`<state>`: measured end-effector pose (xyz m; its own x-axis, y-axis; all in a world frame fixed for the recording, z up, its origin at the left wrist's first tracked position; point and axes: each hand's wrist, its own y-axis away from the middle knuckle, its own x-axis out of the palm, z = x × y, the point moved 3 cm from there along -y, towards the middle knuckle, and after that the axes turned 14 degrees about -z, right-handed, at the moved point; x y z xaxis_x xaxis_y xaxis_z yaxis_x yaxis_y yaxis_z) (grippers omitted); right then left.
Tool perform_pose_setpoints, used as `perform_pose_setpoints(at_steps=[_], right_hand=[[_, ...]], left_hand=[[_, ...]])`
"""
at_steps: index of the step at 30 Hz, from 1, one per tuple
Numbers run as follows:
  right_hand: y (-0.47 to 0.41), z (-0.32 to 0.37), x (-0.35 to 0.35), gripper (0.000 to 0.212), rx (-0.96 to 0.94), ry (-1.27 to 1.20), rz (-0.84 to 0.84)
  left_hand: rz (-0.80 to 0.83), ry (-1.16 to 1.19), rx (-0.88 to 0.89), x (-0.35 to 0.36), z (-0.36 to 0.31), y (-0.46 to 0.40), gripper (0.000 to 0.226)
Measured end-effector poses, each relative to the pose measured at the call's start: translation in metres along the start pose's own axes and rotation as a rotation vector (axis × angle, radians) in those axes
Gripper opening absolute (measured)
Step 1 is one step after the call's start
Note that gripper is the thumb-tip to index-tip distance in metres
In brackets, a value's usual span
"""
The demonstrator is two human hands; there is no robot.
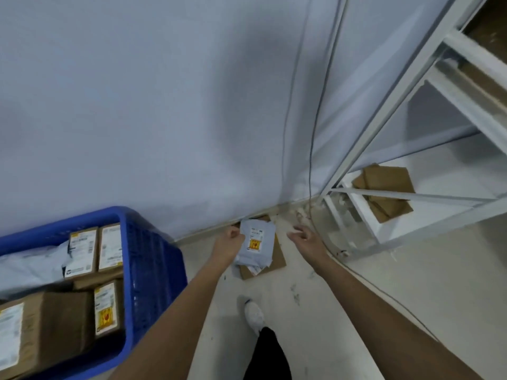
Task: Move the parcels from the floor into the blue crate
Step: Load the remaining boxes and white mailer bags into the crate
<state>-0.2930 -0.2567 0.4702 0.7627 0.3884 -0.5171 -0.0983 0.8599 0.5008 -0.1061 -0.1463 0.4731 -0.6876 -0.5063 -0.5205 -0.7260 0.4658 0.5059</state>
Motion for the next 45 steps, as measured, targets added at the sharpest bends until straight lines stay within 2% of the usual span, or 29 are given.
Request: perform_pose_setpoints(at_steps=[9, 21, 26, 29, 31, 33, 35, 36, 39, 45], right_hand=[[-0.143, -0.063, 0.082, 0.041, 0.113, 0.115, 0.048], [-0.322, -0.245, 0.198, 0.05, 0.235, 0.323, 0.172], [-0.375, -0.303, 0.273, 0.053, 0.234, 0.224, 0.222], [-0.39, -0.335, 0.311, 0.075, 0.213, 0.108, 0.271], [-0.397, -0.352, 0.322, 0.067, 0.238, 0.078, 0.264], [-0.403, -0.367, 0.321, 0.055, 0.293, 0.102, 0.222], [-0.4, -0.373, 0.312, 0.074, 0.393, 0.147, 0.23], [-0.397, -0.373, 0.304, 0.076, 0.403, 0.167, 0.246], [-0.374, -0.351, 0.267, 0.04, 0.343, 0.163, 0.241], [-0.32, -0.258, 0.194, 0.04, 0.294, 0.097, 0.299]], left_hand=[[-0.013, -0.067, -0.132, 0.084, 0.077, -0.147, 0.03], [-0.058, -0.134, -0.236, 0.215, 0.247, -0.296, 0.042], [-0.135, -0.223, -0.196, 0.281, 0.302, -0.357, 0.05], [-0.163, -0.217, -0.199, 0.315, 0.331, -0.381, 0.044], [-0.211, -0.204, -0.2, 0.326, 0.347, -0.387, 0.039], [-0.219, -0.225, -0.237, 0.328, 0.359, -0.382, 0.047], [-0.178, -0.204, -0.325, 0.323, 0.368, -0.365, 0.055], [-0.162, -0.149, -0.34, 0.319, 0.366, -0.354, 0.054], [-0.16, 0.033, -0.369, 0.304, 0.349, -0.313, 0.038], [-0.257, 0.252, -0.385, 0.242, 0.268, -0.23, 0.031]])
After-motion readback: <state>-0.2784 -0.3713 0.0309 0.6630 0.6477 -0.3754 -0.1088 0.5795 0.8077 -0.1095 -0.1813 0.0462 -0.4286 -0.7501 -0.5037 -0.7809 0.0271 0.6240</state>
